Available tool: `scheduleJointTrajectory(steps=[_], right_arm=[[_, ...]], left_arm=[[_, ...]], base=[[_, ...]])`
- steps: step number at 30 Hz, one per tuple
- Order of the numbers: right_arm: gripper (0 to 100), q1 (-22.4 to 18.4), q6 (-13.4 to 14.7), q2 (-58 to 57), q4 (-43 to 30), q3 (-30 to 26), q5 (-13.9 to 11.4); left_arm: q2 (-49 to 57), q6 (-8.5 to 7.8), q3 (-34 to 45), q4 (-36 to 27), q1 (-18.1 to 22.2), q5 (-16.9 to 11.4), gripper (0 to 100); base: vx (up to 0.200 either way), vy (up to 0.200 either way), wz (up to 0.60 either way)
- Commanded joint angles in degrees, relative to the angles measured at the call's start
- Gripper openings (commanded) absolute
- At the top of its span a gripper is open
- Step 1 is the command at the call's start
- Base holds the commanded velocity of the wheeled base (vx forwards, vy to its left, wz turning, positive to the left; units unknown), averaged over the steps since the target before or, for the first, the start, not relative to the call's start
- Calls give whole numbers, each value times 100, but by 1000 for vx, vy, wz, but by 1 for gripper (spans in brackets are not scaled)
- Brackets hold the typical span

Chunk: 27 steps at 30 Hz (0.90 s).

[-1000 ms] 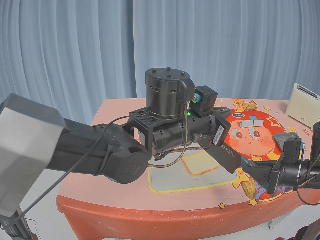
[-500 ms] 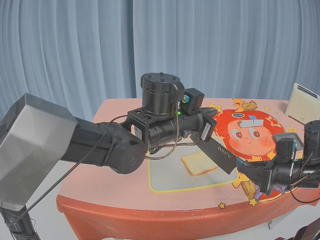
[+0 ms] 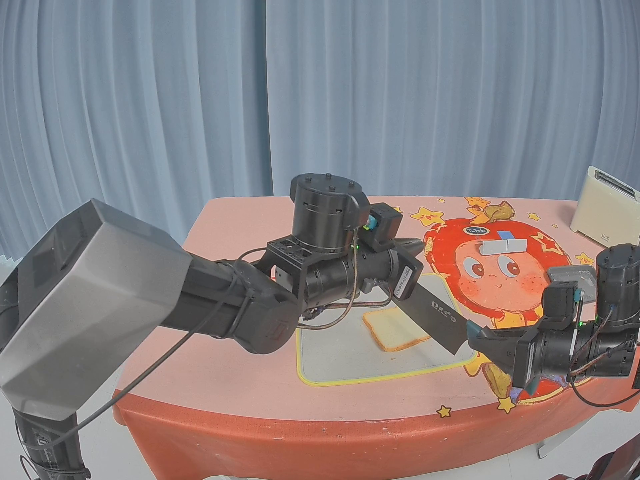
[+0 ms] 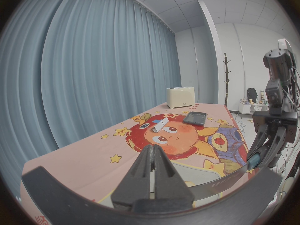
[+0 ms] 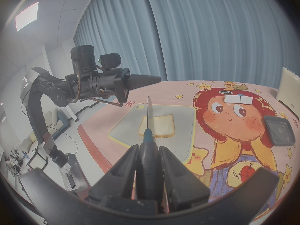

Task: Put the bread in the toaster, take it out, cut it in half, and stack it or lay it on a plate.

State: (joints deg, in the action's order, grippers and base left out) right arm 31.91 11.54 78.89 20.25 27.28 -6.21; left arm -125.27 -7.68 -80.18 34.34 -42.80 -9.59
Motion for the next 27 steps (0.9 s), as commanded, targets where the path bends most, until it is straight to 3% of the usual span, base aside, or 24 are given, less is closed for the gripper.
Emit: scheduleJointTrajectory(steps=[1,27], right_arm=[[0,8,-3,39,-12,-4,-4],[0,-10,-21,233,67,23,-4]], left_arm=[[-103,3,28,2,-35,1,0],[-419,-5,-24,38,-97,45,0]], base=[[0,0,0],[0,0,0]])
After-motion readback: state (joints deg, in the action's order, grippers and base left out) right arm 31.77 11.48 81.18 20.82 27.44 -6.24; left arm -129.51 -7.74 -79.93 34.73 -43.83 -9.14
